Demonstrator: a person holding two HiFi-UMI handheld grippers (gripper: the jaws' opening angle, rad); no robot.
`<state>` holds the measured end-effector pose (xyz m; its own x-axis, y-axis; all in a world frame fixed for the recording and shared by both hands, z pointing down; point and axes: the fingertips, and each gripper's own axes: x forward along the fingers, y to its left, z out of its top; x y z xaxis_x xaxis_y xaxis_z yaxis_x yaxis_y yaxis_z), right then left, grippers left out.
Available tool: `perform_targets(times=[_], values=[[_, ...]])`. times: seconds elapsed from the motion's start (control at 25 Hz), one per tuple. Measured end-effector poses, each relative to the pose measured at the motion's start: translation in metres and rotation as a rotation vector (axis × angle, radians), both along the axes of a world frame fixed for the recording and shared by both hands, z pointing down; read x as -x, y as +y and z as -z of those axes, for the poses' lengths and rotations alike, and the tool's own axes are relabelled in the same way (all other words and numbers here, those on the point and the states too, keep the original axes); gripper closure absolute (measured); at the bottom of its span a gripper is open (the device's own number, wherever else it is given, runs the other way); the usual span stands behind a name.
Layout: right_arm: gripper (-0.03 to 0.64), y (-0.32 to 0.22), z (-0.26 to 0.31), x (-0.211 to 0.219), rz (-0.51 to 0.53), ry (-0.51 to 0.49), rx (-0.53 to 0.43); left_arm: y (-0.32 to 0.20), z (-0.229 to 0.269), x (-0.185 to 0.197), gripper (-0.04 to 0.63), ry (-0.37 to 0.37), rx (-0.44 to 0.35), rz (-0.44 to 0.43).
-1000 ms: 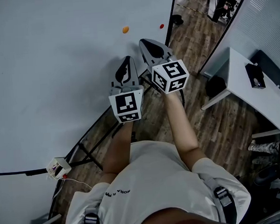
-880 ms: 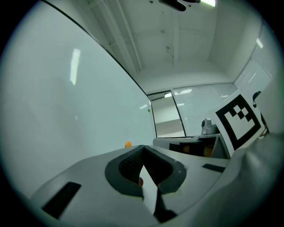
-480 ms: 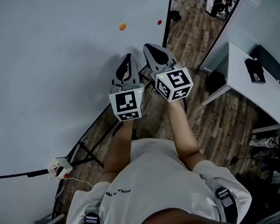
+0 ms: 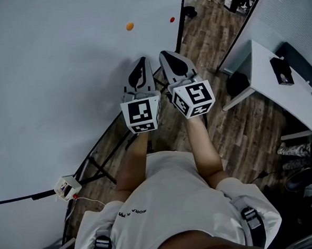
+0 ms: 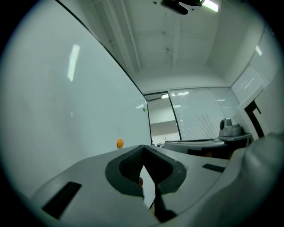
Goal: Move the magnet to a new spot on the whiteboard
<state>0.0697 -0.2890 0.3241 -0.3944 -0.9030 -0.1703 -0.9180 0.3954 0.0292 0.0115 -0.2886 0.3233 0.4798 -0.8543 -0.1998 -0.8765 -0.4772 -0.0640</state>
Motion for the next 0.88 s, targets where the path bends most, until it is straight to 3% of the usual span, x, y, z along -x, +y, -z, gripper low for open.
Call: perform_targets(times=[0.48,0.88], values=[[0.603,0.015,-0.006,-0.014,-0.053,0.018,-0.002,0.005,-0.003,-0.007,0.594,-0.007,0.007,-0.015],[0.603,0.028,-0.010,-0.015,-0.079,0.018,0.006,0.018,-0.008,-0.012,0.594,0.004,0.021,-0.086]])
